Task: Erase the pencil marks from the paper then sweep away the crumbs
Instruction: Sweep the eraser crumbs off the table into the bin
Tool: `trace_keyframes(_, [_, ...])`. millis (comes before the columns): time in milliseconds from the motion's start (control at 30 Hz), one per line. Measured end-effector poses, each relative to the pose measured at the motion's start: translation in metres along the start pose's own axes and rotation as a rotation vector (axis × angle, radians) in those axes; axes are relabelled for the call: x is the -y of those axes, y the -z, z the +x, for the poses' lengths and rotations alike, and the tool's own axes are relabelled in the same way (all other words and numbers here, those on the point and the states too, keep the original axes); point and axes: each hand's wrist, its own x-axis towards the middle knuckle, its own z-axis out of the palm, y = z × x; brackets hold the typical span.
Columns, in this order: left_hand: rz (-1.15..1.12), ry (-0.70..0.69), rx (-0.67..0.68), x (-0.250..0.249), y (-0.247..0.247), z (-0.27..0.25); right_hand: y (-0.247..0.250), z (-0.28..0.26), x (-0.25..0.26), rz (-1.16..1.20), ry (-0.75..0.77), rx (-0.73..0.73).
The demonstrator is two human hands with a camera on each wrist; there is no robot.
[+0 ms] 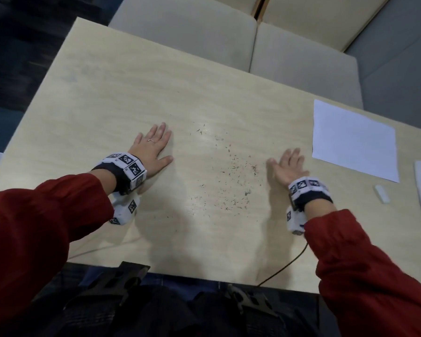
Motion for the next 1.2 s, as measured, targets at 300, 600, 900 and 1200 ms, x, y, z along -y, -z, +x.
trace_keyframes(300, [0.005, -0.028, 0.018, 0.005, 0.001, -0.002, -0.042, -0.077, 0.073, 0.241, 0.497, 0.077])
trace_keyframes(600, [0.052, -0.047, 0.029, 0.009, -0.003, -0.004, -0.070, -0.114, -0.046, -0.272, 0.001, 0.103])
trace_keyframes(900, [0.117, -0.057, 0.014, 0.010, -0.007, -0.002, -0.075, -0.105, 0.018, -0.265, 0.020, 0.046])
trace_keyframes(1200, [0.080, -0.082, 0.020, 0.006, -0.005, -0.013, -0.077, -0.131, 0.060, 0.098, 0.334, -0.014])
